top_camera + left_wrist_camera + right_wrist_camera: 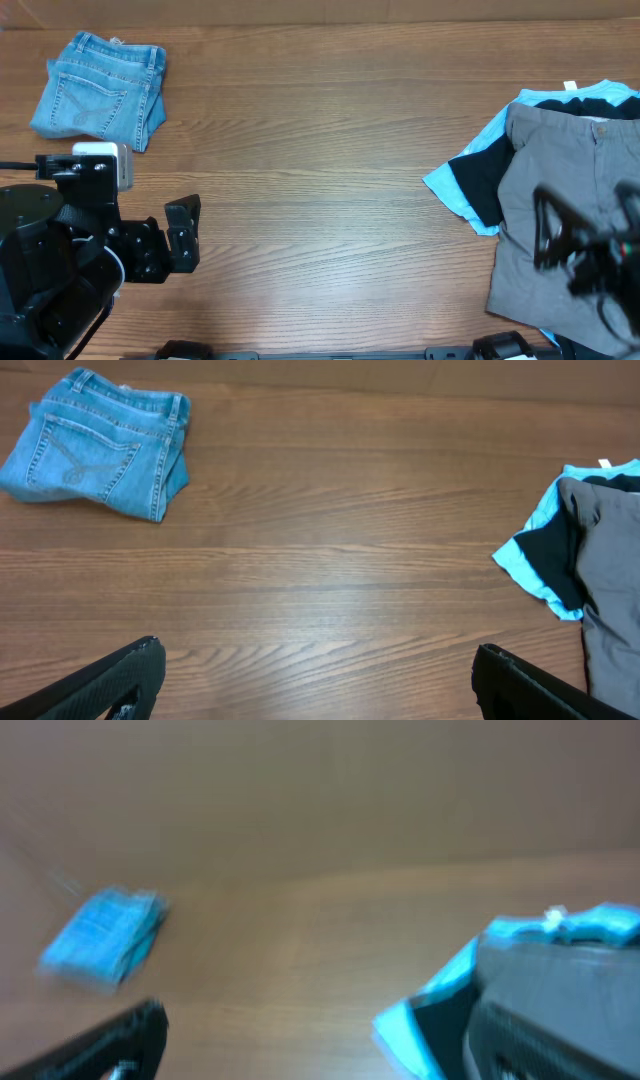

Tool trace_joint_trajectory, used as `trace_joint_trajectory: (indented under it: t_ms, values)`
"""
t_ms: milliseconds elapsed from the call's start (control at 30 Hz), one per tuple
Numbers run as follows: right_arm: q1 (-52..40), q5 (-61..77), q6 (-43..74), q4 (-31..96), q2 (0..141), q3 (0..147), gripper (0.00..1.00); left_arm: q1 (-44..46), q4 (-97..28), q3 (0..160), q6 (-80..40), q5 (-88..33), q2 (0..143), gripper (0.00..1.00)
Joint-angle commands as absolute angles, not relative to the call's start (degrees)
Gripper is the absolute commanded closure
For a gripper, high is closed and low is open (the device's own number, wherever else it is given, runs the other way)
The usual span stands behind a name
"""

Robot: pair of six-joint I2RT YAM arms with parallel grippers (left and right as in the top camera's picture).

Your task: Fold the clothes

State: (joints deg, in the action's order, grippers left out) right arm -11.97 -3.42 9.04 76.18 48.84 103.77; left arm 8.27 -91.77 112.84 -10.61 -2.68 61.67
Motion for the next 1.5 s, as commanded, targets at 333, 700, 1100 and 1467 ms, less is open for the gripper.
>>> trace_joint_trajectory:
  t_ms: [333,700,1100,1467]
  values:
    - [-8.82,-1.21,5.96,41.12,30.20,56.05,0.00,8.67,-91.74,112.57,-11.40,-1.91,61.60,0.00]
    - [-8.88,-1.28,5.96,31.59,12.69,26.94,0.00,8.67,-91.72,112.57,-11.40,-1.91,61.60,0.00]
    - [-8.93,-1.17,5.96,16.67,0.14,6.61,0.00,8.67,-91.72,112.57,-11.40,-1.91,61.60,0.00]
    - [-8.93,-1.21,5.96,14.39,0.16,4.45,0.00,8.67,-91.74,112.57,-11.40,-1.91,61.60,0.00]
